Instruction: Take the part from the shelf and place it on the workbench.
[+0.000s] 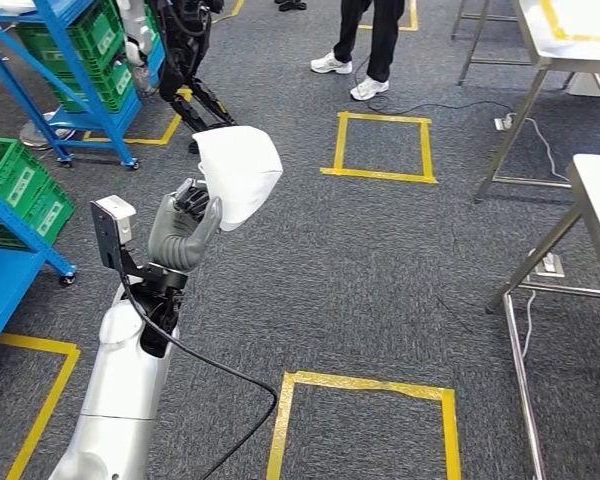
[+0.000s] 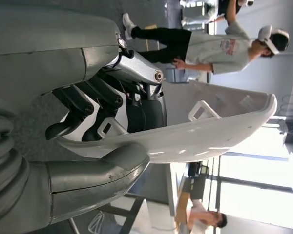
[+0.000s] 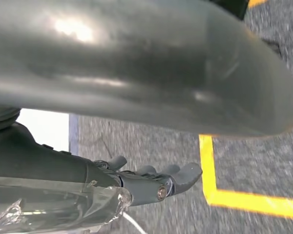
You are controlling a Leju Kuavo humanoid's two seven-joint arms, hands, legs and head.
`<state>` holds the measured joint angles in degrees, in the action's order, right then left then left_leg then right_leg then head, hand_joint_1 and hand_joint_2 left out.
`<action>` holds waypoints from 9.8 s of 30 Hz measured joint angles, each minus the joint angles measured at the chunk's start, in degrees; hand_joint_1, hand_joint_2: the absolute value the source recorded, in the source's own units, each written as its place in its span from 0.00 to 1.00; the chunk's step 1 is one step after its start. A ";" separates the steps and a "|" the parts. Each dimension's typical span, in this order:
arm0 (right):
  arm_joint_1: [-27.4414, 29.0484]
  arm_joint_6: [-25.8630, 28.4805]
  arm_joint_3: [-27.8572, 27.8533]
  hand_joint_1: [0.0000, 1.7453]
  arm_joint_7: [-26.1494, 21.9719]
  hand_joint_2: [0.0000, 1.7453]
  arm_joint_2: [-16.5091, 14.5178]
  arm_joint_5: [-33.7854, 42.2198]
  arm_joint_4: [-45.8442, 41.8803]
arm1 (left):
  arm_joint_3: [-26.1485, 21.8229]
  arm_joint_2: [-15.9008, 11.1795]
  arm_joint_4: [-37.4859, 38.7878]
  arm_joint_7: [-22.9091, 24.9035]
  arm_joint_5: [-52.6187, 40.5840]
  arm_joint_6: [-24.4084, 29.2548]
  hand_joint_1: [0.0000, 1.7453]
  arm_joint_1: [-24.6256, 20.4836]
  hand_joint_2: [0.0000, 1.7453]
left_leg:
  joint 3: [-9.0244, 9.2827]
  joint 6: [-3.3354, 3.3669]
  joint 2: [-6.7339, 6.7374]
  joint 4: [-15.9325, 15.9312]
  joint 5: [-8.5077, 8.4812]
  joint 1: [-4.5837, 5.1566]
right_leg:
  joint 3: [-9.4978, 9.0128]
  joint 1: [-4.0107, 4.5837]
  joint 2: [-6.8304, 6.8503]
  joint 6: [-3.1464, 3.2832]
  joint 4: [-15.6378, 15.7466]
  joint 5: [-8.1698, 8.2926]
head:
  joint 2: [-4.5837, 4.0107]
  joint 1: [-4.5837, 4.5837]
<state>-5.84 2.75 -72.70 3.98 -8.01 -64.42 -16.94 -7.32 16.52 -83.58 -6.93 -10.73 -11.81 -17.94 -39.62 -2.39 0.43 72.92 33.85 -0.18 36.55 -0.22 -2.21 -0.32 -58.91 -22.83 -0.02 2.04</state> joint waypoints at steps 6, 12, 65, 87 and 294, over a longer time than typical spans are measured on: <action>0.09 0.28 -0.01 0.00 0.23 0.00 -0.35 0.15 0.00 | 0.01 -0.03 -0.27 -2.22 -2.45 0.46 1.00 -0.06 1.00 | 5.65 0.11 -4.73 -13.34 -7.97 -0.78 | 0.61 -0.36 -5.08 -1.19 -0.34 0.47 | 0.00 0.04; 0.81 0.25 -0.01 0.00 0.09 0.00 -0.66 0.25 0.00 | -0.26 0.44 -1.08 -2.44 -1.86 0.21 1.00 -0.38 1.00 | 6.49 2.32 -2.21 -15.39 -8.52 -0.60 | 3.69 -0.43 -2.18 -2.93 -4.36 -1.49 | 0.00 -0.25; 0.27 1.46 0.90 0.00 1.02 0.00 -1.83 -0.73 -0.61 | -4.42 1.61 -6.05 -3.78 -3.84 1.12 1.00 -1.88 1.00 | 2.22 -0.22 -1.75 -7.18 -6.21 -0.32 | 0.26 -0.51 -3.14 -0.52 -0.52 -0.10 | 0.00 0.20; 0.63 1.63 1.00 0.00 1.16 0.00 -1.90 -1.55 -0.66 | -4.80 2.00 -5.86 -3.43 -2.19 0.07 1.00 -2.19 1.00 | 7.43 0.38 4.37 -14.44 -6.07 0.09 | 0.06 0.19 3.92 -1.10 -0.78 -0.90 | 0.00 -0.32; 1.27 0.63 2.16 0.00 -3.13 0.00 0.46 -4.61 -1.05 | 5.74 -19.81 38.32 -0.23 -74.75 7.08 1.00 -25.80 1.00 | 10.30 1.28 -0.95 -17.43 -5.97 0.55 | 0.62 -0.30 1.22 -1.69 0.21 0.68 | 0.00 0.75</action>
<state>-4.57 3.39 -70.53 0.85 -7.54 -69.03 -17.99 -1.58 -3.28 -45.26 -7.16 -85.49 -4.73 -43.73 -29.31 -1.10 -0.52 55.49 27.88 0.37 37.17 -0.52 -0.99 -2.02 -58.70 -22.15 -0.02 2.79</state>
